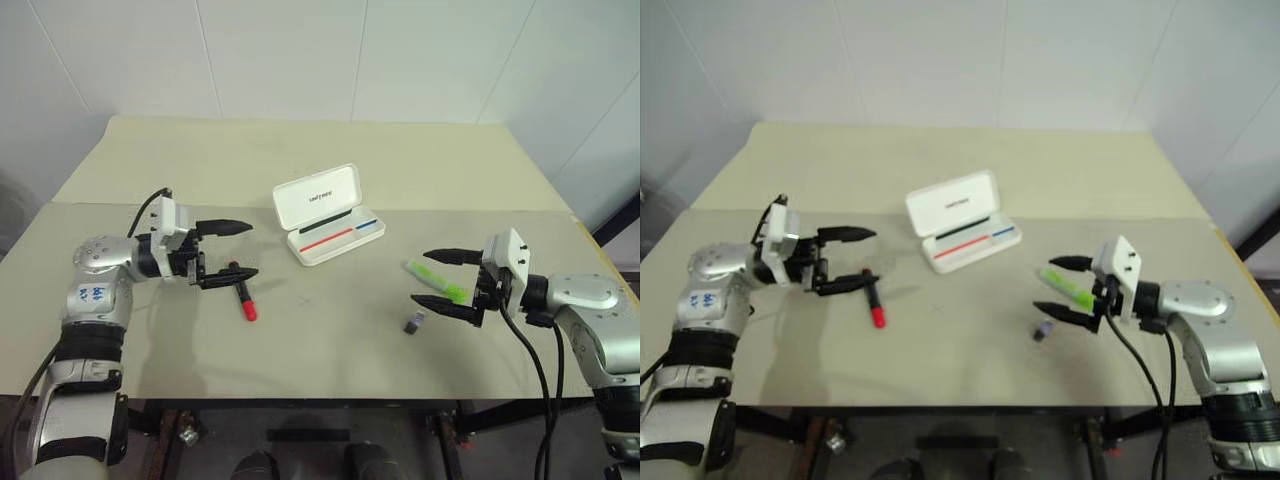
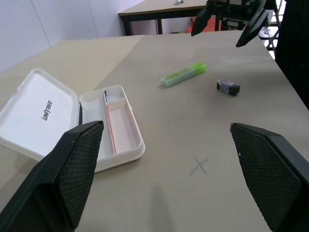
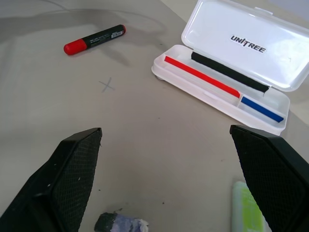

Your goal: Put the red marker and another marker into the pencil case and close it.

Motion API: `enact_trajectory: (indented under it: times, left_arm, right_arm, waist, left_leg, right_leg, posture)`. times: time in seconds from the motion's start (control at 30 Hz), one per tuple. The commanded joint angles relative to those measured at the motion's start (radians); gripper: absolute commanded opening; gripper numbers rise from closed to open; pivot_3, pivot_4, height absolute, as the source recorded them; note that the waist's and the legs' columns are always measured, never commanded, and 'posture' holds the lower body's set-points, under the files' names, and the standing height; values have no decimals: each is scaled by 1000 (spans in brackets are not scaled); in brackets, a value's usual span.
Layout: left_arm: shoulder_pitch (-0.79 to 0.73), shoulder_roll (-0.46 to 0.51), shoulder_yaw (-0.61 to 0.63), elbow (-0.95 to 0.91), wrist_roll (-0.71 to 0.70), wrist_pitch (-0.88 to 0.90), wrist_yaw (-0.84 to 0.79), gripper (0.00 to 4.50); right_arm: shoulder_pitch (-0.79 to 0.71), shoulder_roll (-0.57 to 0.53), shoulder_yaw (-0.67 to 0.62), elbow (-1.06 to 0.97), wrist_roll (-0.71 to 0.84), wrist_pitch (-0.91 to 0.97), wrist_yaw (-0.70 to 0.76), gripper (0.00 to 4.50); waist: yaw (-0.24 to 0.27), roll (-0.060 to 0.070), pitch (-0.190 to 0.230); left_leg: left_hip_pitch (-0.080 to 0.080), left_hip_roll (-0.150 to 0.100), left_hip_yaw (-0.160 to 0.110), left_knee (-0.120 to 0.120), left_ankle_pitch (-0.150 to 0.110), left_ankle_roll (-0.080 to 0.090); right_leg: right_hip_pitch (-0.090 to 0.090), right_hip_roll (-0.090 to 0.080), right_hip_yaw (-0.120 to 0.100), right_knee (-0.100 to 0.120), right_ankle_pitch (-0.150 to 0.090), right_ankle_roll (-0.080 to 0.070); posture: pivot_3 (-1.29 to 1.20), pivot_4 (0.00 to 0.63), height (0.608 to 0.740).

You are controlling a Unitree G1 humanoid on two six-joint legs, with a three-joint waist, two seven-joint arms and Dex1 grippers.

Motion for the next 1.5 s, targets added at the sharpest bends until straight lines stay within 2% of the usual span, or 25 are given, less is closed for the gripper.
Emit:
enact_trajectory:
  times: [0.03,0.37,0.87,1.13,1.33,1.5]
  left_arm:
    - [-73,-18,-13,53,19,-34,-16,4471]
    - [-243,-128,-77,264,115,-72,10,4471]
    - [-392,-258,-166,617,322,-126,135,4471]
    - [-431,-307,-164,699,382,-147,169,4471]
    - [-465,-330,-186,746,453,-108,293,4471]
    - [-471,-344,-203,757,494,-114,310,4471]
  right_arm:
    - [10,15,-53,-68,33,-3,-41,4500]
    - [61,77,-47,-148,41,4,-123,4500]
    - [151,98,-65,-186,40,-21,-167,4500]
    - [165,108,-62,-203,38,-22,-197,4500]
    - [178,109,-63,-207,36,-26,-210,4500]
    - [176,109,-62,-195,35,-34,-212,4500]
  waist:
    - [0,0,0]
    - [-2,0,0]
    - [2,-1,1]
    - [11,-1,1]
    - [20,-1,1]
    - [21,-1,1]
  left_leg:
    - [0,0,0,0,0,0]
    - [0,0,0,0,0,0]
    - [-1,-1,0,0,0,0]
    - [-1,-1,0,0,0,0]
    - [-1,-1,0,0,-1,0]
    - [-1,-1,0,0,0,0]
  right_leg:
    - [0,0,0,0,0,0]
    - [0,0,0,0,0,1]
    - [0,1,0,-1,0,1]
    - [-1,1,1,-1,0,2]
    - [-1,1,1,-1,0,2]
    - [-1,1,1,-1,0,2]
  posture:
    - [0,150,740]
    - [0,150,740]
    - [0,150,740]
    - [0,150,740]
    - [0,150,740]
    - [0,150,740]
